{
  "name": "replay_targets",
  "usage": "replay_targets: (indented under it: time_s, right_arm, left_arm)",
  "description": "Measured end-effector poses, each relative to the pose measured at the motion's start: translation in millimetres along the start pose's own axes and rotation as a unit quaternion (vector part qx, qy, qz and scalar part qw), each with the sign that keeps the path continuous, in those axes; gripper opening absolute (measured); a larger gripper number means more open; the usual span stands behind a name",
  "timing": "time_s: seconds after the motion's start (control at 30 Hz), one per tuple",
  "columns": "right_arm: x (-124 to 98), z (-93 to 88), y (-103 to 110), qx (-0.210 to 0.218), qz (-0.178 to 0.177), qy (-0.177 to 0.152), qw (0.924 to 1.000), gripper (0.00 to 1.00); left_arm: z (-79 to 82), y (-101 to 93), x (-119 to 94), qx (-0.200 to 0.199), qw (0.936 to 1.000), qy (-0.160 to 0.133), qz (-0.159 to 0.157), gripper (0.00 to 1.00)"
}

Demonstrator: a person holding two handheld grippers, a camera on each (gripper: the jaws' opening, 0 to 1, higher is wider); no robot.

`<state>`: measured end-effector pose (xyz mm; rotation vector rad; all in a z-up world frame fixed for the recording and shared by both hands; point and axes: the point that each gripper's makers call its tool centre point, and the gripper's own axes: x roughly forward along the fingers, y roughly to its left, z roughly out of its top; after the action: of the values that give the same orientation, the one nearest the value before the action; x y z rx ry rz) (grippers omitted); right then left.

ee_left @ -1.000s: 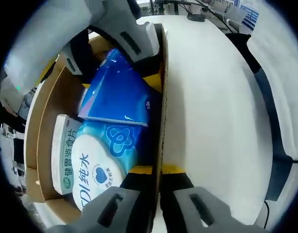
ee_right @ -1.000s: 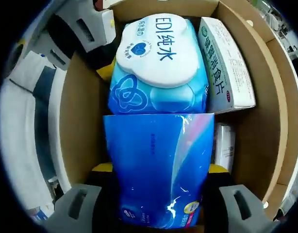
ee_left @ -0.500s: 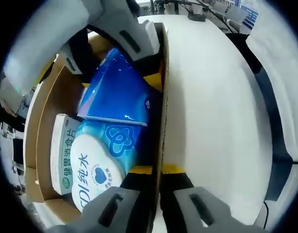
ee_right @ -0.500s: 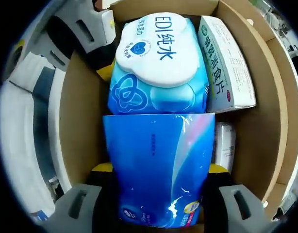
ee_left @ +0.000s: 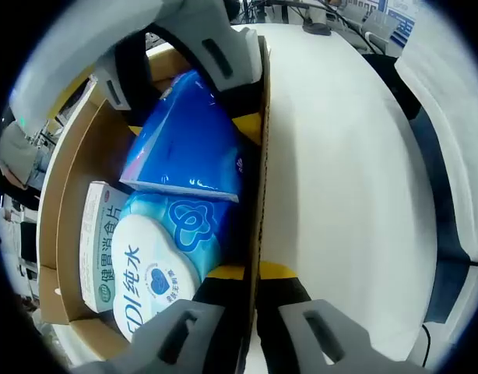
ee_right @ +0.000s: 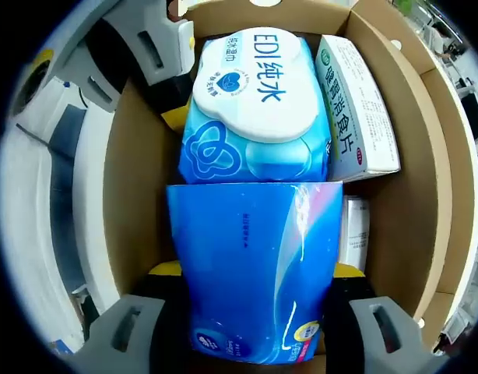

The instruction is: Operate the shoe box by opening the lid, removing the specified soft item, and placing it in the target area until the item is outside and the box remains undamaged.

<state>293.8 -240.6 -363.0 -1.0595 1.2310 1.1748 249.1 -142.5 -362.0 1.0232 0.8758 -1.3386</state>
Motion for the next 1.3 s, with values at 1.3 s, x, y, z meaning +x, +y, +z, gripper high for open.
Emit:
replay_targets:
  time_s: [1.3]
  right_arm:
    - [-39, 3.6, -2, -0.024, -0.029, -0.056, 0.9977, 0.65]
  left_arm:
    - [1.6, -3.7, 4, 0.003, 1.0000, 0.005, -0.002, 0.01]
